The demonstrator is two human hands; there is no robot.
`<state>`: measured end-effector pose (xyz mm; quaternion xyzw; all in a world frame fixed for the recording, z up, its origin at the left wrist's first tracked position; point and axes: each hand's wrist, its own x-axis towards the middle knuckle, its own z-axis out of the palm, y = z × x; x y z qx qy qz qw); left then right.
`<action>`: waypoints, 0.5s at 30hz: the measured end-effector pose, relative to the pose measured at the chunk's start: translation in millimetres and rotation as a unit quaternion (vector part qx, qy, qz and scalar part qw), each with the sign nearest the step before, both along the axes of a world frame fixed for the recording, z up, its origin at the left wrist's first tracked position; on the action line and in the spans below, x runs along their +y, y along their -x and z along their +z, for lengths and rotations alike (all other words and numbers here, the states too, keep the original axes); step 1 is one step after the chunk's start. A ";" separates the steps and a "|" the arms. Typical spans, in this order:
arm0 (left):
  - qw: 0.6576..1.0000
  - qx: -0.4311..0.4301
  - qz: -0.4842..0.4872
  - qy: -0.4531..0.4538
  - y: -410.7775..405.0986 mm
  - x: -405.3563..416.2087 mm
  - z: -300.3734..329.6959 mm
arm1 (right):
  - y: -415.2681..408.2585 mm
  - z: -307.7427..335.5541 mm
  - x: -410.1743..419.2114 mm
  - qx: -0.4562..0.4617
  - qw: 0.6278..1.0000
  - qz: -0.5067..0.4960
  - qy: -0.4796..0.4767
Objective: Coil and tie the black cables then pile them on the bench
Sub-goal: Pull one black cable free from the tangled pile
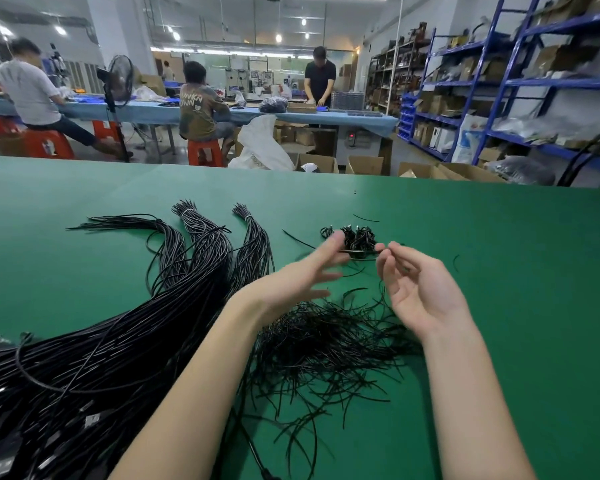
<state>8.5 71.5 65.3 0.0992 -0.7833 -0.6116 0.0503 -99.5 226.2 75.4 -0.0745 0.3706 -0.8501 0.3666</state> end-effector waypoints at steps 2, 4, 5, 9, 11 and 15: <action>0.987 0.090 0.110 -0.073 7.3 -5.6 -6.6 | 4.3 -6.7 2.3 0.034 0.998 0.004 -0.059; 0.953 0.161 0.173 -0.188 14.5 -12.4 -16.0 | 9.0 -14.5 4.3 0.112 0.980 0.016 -0.164; 0.936 0.176 0.186 -0.240 16.8 -14.9 -19.7 | 10.8 -18.7 5.2 0.156 0.961 0.026 -0.227; 0.907 0.188 0.182 -0.330 19.5 -13.5 -27.6 | 9.1 -30.4 3.9 0.338 0.794 0.027 -0.504; 0.897 0.204 0.178 -0.350 20.4 -11.2 -24.7 | 5.0 -30.7 -2.1 0.418 0.685 -0.032 -0.596; 0.880 0.232 0.172 -0.377 19.4 -12.8 -19.7 | -3.0 -30.9 -12.9 0.542 0.637 -0.075 -0.543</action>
